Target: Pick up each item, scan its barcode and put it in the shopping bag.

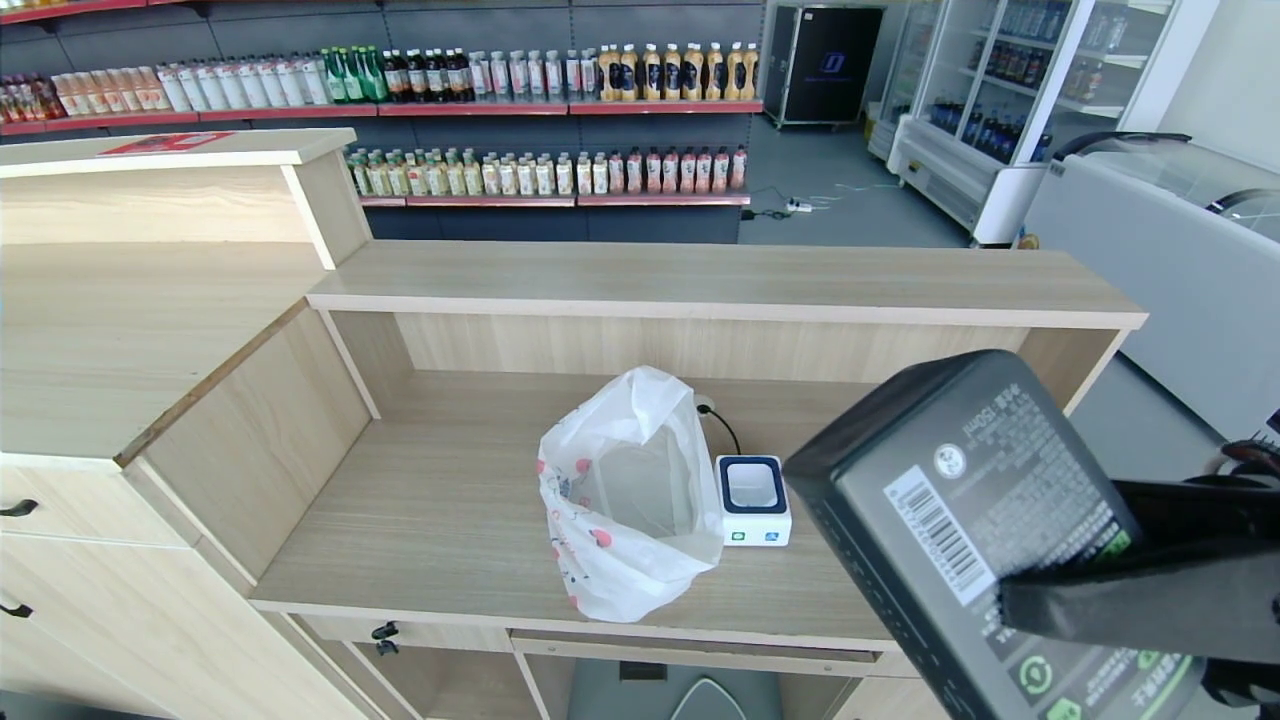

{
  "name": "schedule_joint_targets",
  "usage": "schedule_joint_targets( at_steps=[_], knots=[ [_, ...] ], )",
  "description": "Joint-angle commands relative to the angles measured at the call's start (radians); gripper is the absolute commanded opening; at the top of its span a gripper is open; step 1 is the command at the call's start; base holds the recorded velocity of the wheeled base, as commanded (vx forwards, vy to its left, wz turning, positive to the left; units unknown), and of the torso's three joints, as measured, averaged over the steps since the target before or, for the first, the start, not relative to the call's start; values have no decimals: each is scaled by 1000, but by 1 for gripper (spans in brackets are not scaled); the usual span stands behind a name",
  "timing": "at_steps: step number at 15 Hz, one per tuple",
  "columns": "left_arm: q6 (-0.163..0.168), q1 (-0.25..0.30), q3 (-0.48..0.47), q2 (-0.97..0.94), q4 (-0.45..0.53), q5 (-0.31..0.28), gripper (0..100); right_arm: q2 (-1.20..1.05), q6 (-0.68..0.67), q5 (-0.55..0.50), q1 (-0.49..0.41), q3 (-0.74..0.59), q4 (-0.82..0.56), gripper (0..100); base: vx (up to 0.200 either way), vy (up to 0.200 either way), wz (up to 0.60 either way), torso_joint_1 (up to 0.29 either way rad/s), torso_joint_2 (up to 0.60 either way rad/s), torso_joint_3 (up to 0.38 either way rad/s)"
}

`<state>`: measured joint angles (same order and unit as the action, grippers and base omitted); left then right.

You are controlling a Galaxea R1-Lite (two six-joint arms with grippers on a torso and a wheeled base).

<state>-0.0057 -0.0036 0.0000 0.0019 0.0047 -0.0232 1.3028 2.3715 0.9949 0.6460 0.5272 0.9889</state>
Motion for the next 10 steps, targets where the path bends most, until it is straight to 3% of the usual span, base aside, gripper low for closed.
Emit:
schedule_joint_targets(
  at_steps=[1, 10],
  knots=[
    [0, 1, 0, 0, 0, 0, 100, 16, 2, 1, 0, 2, 0, 0, 0, 0, 0, 0, 0, 0],
    [0, 1, 0, 0, -2, 0, 100, 39, 5, 1, 1, 5, 8, 0, 0, 0, 0, 0, 0, 0]
  ],
)
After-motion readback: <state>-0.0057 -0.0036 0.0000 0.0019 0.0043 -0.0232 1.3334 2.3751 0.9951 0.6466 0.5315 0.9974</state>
